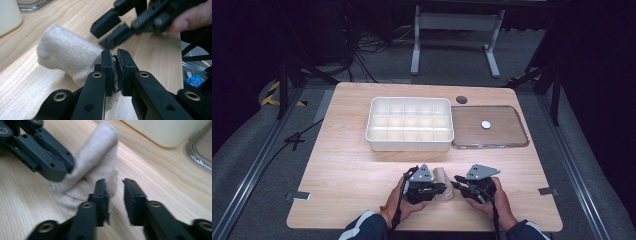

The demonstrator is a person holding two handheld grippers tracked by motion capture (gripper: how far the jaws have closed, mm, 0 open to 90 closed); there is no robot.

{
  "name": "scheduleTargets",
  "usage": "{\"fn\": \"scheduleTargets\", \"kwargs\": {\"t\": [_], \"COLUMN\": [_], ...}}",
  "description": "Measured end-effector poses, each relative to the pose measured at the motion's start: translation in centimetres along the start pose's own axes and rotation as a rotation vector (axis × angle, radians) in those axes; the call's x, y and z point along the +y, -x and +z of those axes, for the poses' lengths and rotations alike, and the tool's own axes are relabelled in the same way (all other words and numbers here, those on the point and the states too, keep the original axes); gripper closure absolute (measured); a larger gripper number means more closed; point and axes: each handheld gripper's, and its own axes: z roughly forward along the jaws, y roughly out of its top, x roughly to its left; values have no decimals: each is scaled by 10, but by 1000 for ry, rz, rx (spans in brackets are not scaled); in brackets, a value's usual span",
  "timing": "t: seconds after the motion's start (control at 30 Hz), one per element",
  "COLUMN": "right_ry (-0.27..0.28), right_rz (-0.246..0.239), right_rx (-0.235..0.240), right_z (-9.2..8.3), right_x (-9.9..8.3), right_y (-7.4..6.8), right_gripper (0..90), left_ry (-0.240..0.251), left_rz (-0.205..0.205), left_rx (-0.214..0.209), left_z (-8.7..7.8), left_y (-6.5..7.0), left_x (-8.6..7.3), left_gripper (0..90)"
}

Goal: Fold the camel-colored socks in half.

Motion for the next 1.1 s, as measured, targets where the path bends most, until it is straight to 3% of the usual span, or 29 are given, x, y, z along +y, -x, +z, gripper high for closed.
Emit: {"fn": "scheduleTargets", "kwargs": {"t": [0.07,0.17,0.23,0.33,0.43,0.5,0.7,0.87,1.0,1.1], "right_ry": [-14,-56,-53,9,76,129,199,148,85,51], "right_rz": [7,-22,-50,-39,5,31,24,73,100,81], "right_rx": [10,25,5,-15,-24,9,36,79,88,83], "right_z": [0,4,4,-2,-8,-11,-14,3,9,12], "right_x": [-2,-5,-1,4,9,13,23,22,15,12], "right_y": [1,-2,-5,0,6,8,5,10,18,20], "right_gripper": [812,854,835,763,687,642,583,574,696,756], "left_ry": [7,-8,-17,-31,-41,-46,-37,-51,-49,-57], "left_rz": [-3,11,27,57,68,73,73,108,115,112], "left_rx": [-5,1,2,17,21,24,29,59,49,53], "left_z": [1,6,9,12,14,15,16,16,16,15], "left_y": [0,2,4,6,9,10,11,15,15,15], "left_x": [0,0,0,0,-1,-1,-1,-1,-1,0], "left_gripper": [841,841,841,842,843,843,842,842,842,840]}}
